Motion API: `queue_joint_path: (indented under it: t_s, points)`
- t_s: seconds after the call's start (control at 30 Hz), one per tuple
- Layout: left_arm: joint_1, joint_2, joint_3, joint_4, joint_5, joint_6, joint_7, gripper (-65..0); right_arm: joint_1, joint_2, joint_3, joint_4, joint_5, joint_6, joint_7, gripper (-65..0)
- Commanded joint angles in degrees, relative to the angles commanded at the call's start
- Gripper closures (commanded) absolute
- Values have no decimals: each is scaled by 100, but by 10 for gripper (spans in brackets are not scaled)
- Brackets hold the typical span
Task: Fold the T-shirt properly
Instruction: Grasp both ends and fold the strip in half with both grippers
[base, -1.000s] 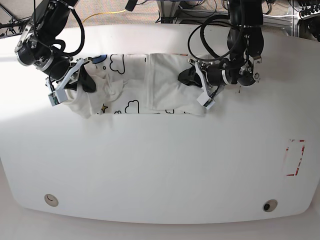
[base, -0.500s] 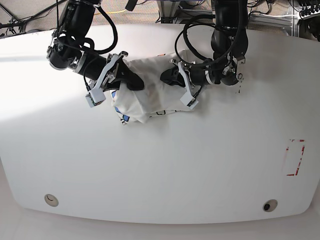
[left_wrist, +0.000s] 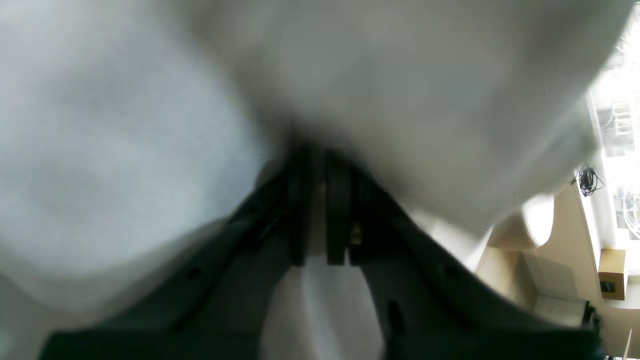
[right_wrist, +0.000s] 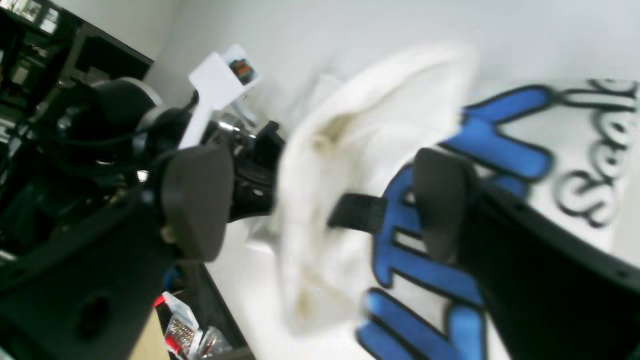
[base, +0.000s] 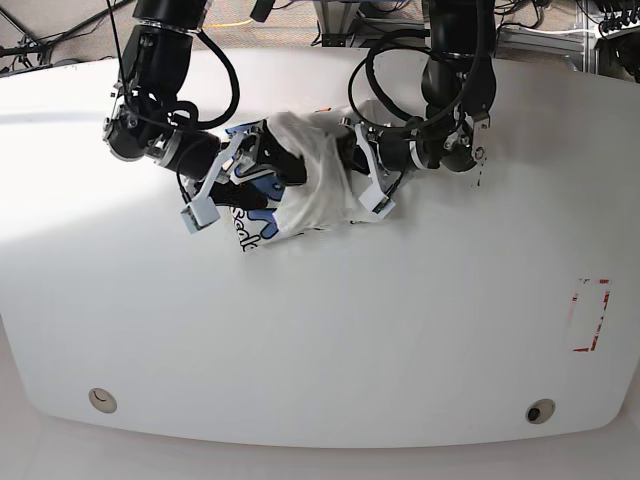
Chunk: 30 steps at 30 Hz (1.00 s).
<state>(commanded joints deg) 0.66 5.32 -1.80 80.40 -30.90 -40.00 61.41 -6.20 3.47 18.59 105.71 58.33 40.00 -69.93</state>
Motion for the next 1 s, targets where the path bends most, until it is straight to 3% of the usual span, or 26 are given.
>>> queue_joint_path:
  t_s: [0.1, 0.13, 0.3, 0.5, 0.7, 0.83, 1.0]
  points:
    - [18, -18, -18, 352, -457, 0, 0, -231, -114, 123, 18, 290, 0, 0, 0, -590]
    - [35, -26, -18, 448, -571, 0, 0, -239, -132, 202, 18, 378, 0, 0, 0, -590]
    - [123, -431, -26, 1363, -1486, 0, 97, -239, -360, 457, 18, 615, -44, 0, 18, -583]
    - [193, -888, -695, 1908, -2171, 0, 615, -239, -484, 457, -325, 484, -466, 0, 26, -457]
    - [422, -1459, -1802, 1952, -2593, 0, 668, -239, -519, 422, -651, 343, -774, 0, 79, -379]
    - [501, -1943, -2330, 1916, -2813, 0, 668, -239, -413, 431, -1055, -53, -782, 0, 501, -365]
    - [774, -2268, -2708, 1934, -2813, 0, 668, -239, -79, 352, -2057, -536, -782, 0, 818, -365]
